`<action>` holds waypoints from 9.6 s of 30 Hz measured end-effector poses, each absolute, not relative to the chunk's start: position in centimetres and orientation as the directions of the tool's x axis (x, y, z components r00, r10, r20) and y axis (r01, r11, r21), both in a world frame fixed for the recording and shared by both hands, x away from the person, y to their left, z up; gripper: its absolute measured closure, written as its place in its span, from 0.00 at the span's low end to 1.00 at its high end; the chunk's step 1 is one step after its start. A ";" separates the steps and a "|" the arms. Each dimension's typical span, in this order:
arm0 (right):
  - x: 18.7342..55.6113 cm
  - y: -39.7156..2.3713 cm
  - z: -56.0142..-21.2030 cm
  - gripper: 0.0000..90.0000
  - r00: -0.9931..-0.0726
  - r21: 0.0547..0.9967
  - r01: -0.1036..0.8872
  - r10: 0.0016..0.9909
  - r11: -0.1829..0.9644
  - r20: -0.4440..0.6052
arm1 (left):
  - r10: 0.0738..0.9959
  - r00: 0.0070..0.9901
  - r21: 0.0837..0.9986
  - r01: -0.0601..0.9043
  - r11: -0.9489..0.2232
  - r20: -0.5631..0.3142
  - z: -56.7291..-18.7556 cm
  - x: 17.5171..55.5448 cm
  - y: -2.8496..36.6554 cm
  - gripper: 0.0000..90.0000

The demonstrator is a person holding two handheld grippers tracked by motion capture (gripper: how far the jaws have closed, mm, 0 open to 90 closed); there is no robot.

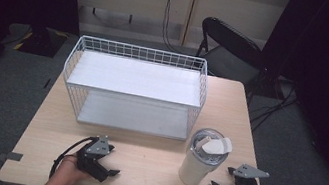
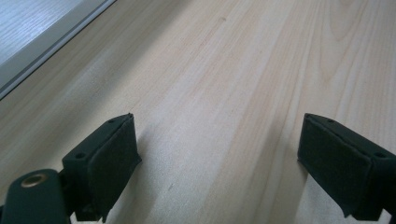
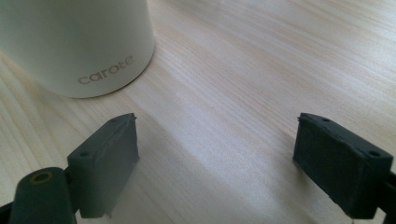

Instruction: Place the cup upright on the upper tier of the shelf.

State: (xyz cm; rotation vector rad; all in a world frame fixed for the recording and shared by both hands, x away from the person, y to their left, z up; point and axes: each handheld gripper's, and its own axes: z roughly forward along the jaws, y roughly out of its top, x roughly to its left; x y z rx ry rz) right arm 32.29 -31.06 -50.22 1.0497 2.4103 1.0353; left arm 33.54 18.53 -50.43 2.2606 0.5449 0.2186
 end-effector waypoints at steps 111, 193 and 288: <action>32.6 -24.7 -43.6 0.10 -0.849 0.955 0.200 0.526 0.221 0.057 | 0.449 0.893 0.733 0.314 -0.604 -0.013 -50.4 33.7 18.6 0.13; 38.7 -17.7 -29.2 0.11 -0.887 0.925 0.266 0.445 0.271 0.125 | 0.427 0.904 0.725 0.307 -0.617 -0.020 -50.5 33.7 18.4 0.04; 46.8 -11.1 -21.4 0.11 -0.807 0.924 0.252 0.590 0.287 0.037 | 0.427 0.904 0.724 0.307 -0.618 -0.019 -50.5 33.7 18.4 0.04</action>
